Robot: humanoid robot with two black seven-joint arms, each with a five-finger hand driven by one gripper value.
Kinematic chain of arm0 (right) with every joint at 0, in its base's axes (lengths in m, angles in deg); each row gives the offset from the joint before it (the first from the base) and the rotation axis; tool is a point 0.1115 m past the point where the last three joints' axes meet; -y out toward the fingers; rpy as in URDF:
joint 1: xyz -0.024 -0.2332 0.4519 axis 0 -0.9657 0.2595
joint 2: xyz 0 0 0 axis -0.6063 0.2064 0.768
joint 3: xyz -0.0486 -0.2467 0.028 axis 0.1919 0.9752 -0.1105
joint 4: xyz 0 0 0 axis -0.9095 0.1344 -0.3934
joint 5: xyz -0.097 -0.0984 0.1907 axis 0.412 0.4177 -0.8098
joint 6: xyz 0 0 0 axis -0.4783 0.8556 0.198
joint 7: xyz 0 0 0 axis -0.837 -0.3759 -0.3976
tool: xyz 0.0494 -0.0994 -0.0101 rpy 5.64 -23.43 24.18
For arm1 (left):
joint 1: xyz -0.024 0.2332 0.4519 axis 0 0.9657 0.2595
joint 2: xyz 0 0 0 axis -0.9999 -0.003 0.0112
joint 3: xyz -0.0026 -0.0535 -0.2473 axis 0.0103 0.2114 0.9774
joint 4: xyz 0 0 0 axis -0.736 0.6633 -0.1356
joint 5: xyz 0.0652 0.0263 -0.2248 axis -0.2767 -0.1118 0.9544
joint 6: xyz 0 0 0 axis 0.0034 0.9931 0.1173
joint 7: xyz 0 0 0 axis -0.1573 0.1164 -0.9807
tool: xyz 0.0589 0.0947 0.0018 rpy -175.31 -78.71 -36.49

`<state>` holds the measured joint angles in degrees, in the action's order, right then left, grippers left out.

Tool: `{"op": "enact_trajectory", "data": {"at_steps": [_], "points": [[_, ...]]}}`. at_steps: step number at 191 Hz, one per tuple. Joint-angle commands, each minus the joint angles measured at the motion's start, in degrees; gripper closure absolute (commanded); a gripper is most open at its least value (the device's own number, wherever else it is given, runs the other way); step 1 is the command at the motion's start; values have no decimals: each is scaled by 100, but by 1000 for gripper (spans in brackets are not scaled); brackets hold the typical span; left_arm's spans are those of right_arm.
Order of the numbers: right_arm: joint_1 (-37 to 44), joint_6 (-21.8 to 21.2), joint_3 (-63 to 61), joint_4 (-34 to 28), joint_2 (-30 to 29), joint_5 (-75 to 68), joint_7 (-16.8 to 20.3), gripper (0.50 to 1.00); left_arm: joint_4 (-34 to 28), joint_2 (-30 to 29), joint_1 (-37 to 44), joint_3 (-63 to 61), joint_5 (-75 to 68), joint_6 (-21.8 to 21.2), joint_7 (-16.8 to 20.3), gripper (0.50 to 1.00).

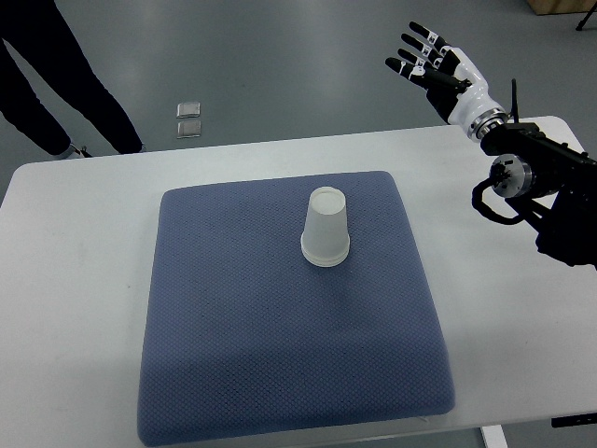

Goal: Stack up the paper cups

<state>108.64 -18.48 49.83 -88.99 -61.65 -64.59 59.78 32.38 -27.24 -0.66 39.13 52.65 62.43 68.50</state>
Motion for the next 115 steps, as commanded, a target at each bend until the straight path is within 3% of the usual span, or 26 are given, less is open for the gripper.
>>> {"op": "enact_trajectory", "data": {"at_steps": [1, 40, 115], "points": [[-129, 56, -8, -4, -50, -611, 11, 589, 0, 0, 0, 0, 0, 0, 0, 500], [-235, 65, -8, -4, -102, -1429, -7, 587, 0, 0, 0, 0, 0, 0, 0, 500], [-384, 65, -8, -4, -234, -1359, -51, 585, 0, 0, 0, 0, 0, 0, 0, 500]]}}
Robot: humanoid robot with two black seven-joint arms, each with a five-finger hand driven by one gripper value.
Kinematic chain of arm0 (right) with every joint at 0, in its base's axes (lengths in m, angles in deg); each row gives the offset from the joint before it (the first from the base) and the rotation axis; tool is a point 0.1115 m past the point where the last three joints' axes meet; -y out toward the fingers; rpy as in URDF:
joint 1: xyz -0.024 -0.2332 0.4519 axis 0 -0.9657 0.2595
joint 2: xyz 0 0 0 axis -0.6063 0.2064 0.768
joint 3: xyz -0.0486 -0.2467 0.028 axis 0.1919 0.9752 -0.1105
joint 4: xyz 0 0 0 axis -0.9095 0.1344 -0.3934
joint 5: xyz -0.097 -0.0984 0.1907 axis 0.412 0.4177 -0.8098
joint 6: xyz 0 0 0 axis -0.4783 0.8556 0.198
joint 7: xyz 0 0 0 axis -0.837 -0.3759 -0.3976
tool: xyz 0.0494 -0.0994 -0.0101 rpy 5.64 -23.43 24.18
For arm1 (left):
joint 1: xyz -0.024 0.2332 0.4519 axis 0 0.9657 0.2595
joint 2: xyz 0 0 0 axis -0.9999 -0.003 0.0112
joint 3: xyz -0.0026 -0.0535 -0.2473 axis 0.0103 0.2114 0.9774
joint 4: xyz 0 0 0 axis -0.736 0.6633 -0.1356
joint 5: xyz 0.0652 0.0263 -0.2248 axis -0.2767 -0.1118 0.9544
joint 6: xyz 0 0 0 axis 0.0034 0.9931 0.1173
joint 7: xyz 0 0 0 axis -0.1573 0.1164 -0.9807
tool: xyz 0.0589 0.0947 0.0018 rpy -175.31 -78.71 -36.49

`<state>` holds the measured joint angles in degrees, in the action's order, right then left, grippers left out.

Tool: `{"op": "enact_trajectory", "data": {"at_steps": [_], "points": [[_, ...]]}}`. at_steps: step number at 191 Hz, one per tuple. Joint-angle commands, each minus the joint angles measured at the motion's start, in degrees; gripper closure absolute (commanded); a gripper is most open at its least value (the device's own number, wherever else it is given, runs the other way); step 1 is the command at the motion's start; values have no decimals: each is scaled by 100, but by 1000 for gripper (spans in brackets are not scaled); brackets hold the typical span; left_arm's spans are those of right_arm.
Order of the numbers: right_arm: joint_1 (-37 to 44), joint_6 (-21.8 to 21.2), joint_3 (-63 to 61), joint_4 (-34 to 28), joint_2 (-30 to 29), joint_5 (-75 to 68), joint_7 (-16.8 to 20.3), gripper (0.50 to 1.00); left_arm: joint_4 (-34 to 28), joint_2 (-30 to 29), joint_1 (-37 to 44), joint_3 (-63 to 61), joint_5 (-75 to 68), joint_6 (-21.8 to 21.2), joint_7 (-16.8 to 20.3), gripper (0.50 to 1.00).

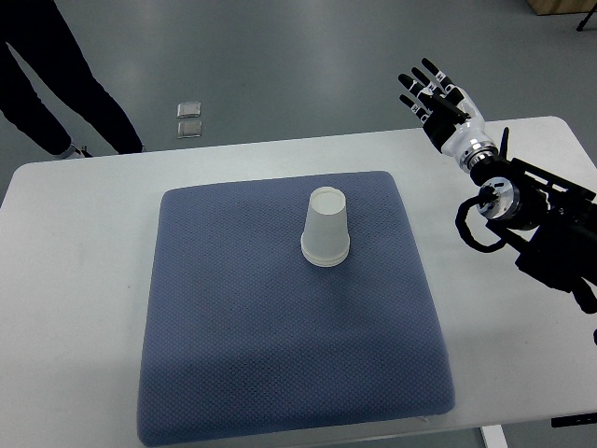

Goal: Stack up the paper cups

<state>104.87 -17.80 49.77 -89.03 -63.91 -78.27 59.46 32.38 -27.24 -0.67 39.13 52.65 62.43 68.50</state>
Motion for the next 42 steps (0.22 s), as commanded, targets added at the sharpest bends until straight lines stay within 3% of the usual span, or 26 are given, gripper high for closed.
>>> {"op": "enact_trajectory", "data": {"at_steps": [1, 42], "points": [[-7, -3, -3, 0, -9, 9, -18, 585, 0, 0, 0, 0, 0, 0, 0, 500], [2, 234, -12, 0, -35, -8, -273, 585, 0, 0, 0, 0, 0, 0, 0, 500]]}}
